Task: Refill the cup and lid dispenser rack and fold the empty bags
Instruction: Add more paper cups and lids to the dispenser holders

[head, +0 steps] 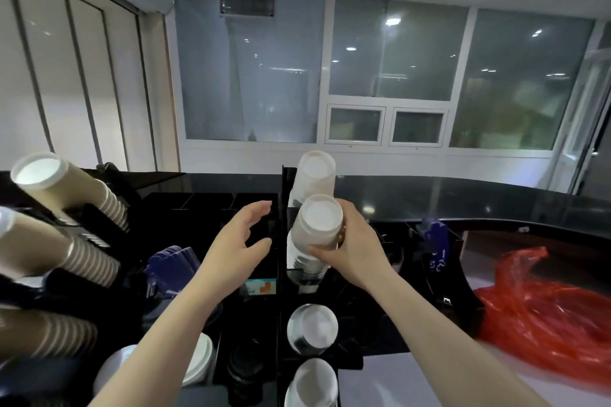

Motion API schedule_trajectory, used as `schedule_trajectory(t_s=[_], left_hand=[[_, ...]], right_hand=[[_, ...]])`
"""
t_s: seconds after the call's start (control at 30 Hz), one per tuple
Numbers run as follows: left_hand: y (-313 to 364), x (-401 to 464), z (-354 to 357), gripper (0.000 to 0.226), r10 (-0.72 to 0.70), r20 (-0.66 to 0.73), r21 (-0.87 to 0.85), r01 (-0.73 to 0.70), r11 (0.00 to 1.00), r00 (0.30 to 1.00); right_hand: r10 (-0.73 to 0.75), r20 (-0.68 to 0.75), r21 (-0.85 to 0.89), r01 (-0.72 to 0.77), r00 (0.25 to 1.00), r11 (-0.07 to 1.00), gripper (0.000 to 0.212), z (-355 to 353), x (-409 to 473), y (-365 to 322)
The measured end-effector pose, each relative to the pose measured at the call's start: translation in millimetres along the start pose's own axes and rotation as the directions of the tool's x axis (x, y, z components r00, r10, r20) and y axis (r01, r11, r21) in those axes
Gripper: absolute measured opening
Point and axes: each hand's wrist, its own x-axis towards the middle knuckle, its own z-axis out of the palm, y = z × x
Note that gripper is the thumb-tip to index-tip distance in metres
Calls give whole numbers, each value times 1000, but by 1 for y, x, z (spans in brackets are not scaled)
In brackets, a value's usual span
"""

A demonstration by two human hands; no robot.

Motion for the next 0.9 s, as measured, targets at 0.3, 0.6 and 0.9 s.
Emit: schedule_trajectory(t_s=[0.3,0.6,0.9], left_hand=[[-1,-29,3,58,-54,13,33,54,998,998],[14,-78,14,58,-88,8,77,88,993,996],[15,-134,16,58,-159,49,102,153,983,986]], right_hand=[[12,7,-76,-12,1000,997,79,-2,-10,1],[69,15,-8,-69,998,998,82,-15,-53,1],[188,64,-24,-187,980,982,63,-7,-113,9]])
